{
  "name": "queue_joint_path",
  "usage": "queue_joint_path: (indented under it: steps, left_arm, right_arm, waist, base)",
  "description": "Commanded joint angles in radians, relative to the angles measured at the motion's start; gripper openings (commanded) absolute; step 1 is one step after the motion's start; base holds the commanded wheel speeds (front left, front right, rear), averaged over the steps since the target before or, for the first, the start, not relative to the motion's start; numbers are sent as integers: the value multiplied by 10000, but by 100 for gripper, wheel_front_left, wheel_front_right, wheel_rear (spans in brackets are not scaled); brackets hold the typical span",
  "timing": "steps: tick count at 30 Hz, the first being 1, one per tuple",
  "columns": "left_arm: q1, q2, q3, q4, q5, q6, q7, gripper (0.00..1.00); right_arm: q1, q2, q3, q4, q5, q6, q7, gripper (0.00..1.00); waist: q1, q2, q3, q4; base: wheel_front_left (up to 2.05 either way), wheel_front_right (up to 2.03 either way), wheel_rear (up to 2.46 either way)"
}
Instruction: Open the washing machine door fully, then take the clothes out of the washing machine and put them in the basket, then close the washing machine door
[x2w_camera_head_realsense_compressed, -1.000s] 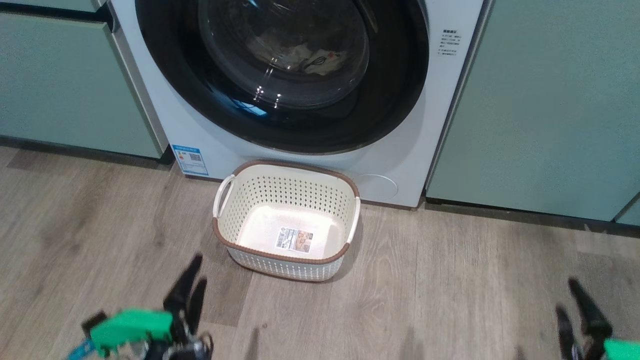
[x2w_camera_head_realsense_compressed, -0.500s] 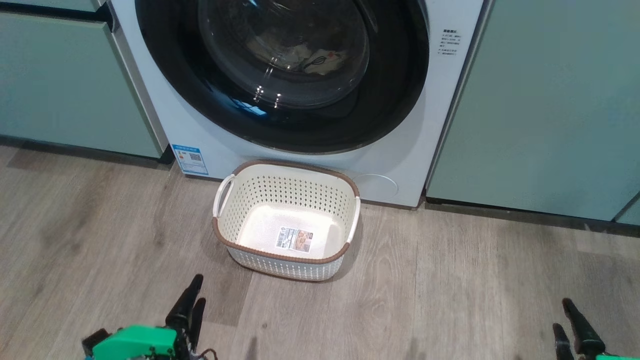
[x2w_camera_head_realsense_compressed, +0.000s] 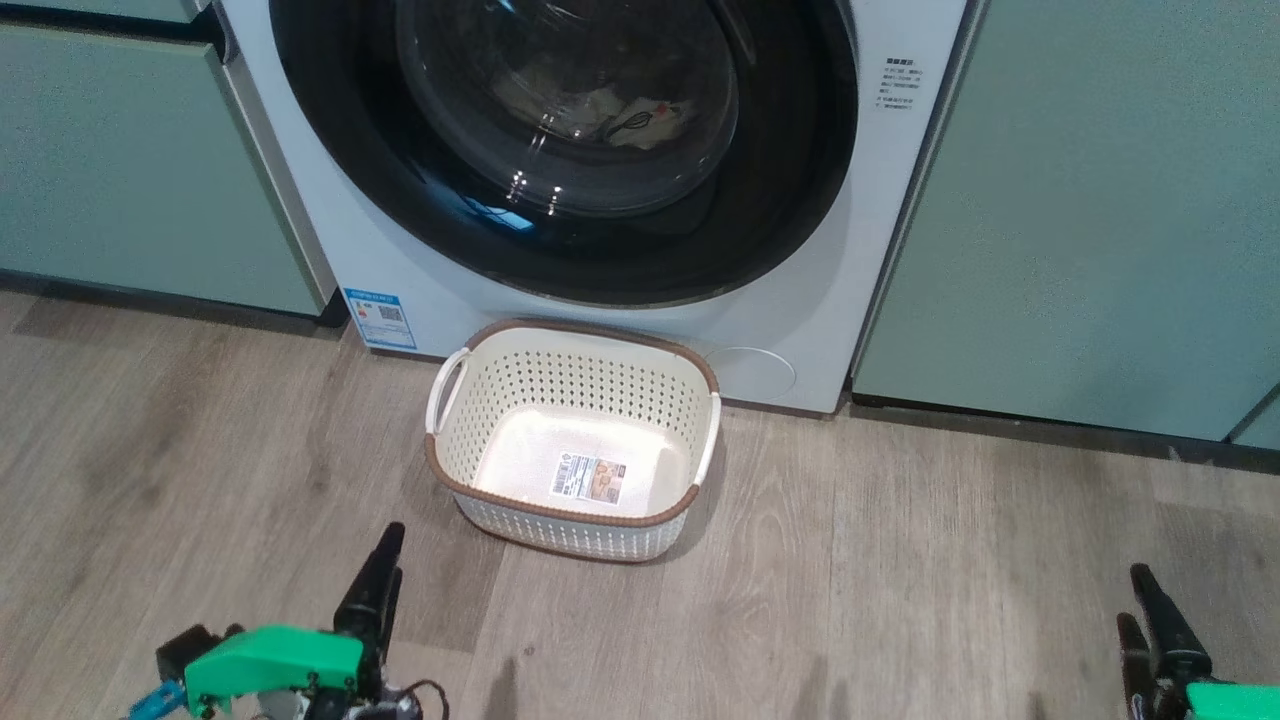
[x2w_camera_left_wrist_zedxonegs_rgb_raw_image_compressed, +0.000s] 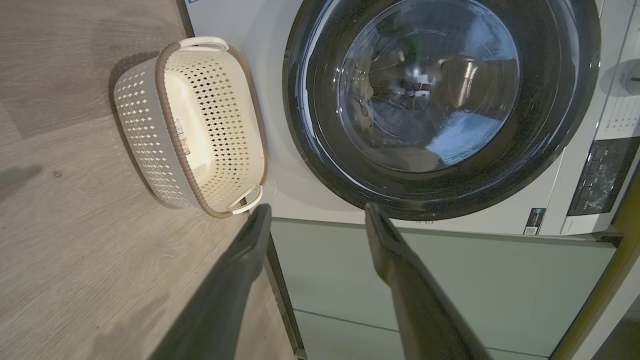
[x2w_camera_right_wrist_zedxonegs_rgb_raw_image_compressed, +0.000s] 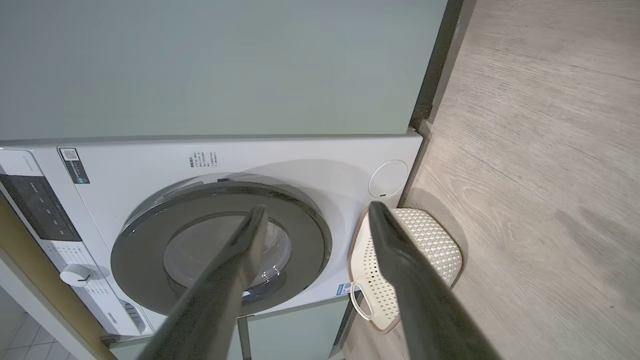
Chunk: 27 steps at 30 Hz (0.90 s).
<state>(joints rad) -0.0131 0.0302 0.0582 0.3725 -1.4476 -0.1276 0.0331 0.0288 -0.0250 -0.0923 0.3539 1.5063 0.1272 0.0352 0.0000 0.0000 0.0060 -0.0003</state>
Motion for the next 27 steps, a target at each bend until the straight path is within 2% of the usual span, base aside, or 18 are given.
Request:
queue_joint_path:
  steps: [1, 15, 27]
  left_arm:
    - [-627, 93, 111, -375, 244, -18, -129, 100]
    - [-852, 107, 161, -732, 1595, 109, -511, 100]
    - [-1009, 121, 51, -1170, 3433, 357, -865, 100]
  right_arm:
    - [-569, -65, 58, -435, -215, 8, -144, 100]
    - [-756, -90, 226, -981, -1582, 12, -527, 100]
    - [-929, -114, 456, -1258, -3429, 15, -881, 100]
  waist:
    - [0, 0, -2, 3]
    - [0, 0, 6, 3]
    - [0, 0, 4, 17]
  base:
    - [0, 0, 0]
    - [0, 0, 0]
    - [0, 0, 0]
